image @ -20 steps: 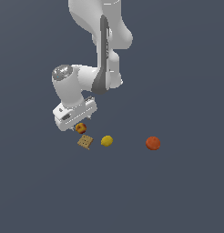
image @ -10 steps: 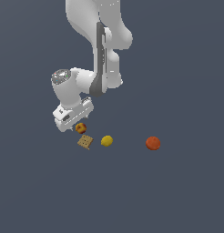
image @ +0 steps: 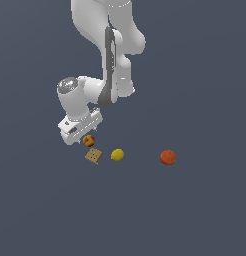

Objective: Pick up a designated object from a clutter of objects.

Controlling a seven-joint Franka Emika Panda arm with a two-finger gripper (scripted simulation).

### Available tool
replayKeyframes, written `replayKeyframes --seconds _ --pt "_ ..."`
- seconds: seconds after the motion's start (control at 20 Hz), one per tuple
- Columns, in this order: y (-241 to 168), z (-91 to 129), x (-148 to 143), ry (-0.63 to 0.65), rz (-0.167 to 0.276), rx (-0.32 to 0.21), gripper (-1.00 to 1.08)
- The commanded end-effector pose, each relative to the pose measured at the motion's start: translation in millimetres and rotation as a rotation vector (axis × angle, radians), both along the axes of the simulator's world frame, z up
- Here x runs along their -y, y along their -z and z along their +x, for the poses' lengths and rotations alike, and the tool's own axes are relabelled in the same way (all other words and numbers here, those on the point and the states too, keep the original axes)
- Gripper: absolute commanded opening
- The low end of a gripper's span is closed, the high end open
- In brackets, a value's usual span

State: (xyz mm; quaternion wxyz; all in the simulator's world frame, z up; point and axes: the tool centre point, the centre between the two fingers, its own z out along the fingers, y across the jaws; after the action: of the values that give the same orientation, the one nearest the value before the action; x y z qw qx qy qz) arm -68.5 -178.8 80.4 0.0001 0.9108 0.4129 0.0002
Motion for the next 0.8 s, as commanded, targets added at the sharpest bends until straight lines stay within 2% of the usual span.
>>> replayKeyframes --seconds 0.0,0.35,0.65,0.7,0.75 --pt "6.5 -0.5 -0.3 -0.001 0.000 -0.001 1.00" --pt "37.1 -1.4 0.1 -0.002 0.000 -0.001 1.00" --pt "46.5 -0.9 -0.1 -0.003 0.000 0.000 1.00" --pt "46.5 -0.9 -0.1 -0.003 0.000 0.000 -1.00" --pt "46.5 -0.9 -0.1 -0.003 0.000 0.000 -1.00"
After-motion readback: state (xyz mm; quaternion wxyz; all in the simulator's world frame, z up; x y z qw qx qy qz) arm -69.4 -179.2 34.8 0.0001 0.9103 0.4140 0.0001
